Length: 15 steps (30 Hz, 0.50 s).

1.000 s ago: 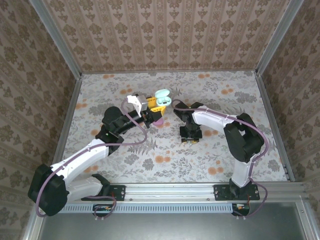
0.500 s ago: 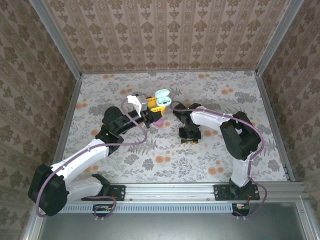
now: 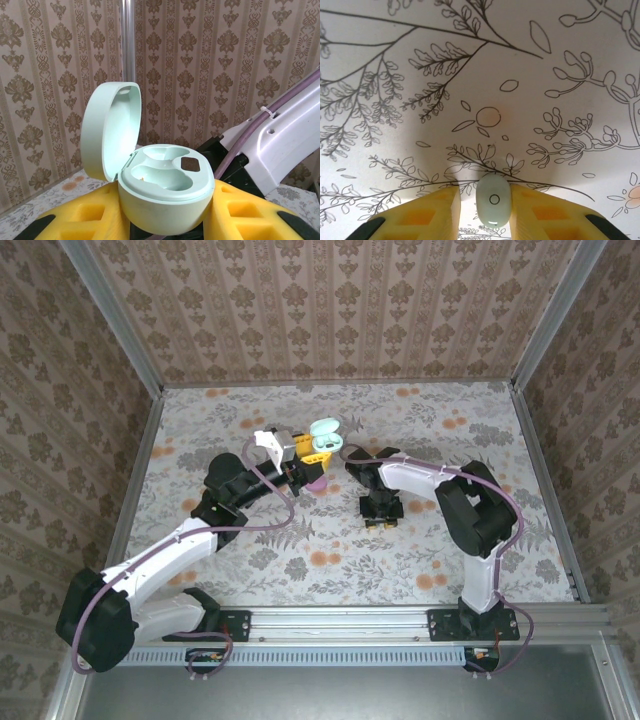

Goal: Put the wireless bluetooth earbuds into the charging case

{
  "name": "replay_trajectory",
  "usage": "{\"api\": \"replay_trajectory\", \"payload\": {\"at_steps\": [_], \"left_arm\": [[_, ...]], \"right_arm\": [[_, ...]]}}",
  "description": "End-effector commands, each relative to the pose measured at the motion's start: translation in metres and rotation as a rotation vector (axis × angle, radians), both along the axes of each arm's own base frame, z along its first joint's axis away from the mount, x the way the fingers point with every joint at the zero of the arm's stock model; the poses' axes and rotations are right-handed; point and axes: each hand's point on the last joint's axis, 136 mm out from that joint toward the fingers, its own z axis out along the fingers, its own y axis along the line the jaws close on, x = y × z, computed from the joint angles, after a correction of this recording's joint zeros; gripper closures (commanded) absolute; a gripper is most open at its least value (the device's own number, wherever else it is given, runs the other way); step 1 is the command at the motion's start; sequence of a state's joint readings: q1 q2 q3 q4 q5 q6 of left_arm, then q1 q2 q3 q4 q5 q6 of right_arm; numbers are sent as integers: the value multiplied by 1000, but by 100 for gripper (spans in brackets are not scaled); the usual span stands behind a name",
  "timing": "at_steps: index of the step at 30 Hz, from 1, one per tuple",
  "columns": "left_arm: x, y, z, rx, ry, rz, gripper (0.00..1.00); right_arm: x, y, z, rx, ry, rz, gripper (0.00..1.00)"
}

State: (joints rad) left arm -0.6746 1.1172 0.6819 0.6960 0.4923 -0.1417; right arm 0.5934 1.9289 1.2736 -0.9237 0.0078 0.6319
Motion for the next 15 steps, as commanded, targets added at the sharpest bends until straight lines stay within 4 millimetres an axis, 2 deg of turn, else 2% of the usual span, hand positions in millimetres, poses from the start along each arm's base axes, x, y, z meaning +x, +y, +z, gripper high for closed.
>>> {"api": "replay_trajectory", "payload": {"at_steps": [1, 15], "left_arm": [[-1, 2, 8, -15, -26, 8, 64], [0, 3, 6, -12, -23, 14, 64]], "right_arm": [[5, -7, 0, -47, -4, 8, 68], [15, -13, 0, -57, -13, 18, 68]]}}
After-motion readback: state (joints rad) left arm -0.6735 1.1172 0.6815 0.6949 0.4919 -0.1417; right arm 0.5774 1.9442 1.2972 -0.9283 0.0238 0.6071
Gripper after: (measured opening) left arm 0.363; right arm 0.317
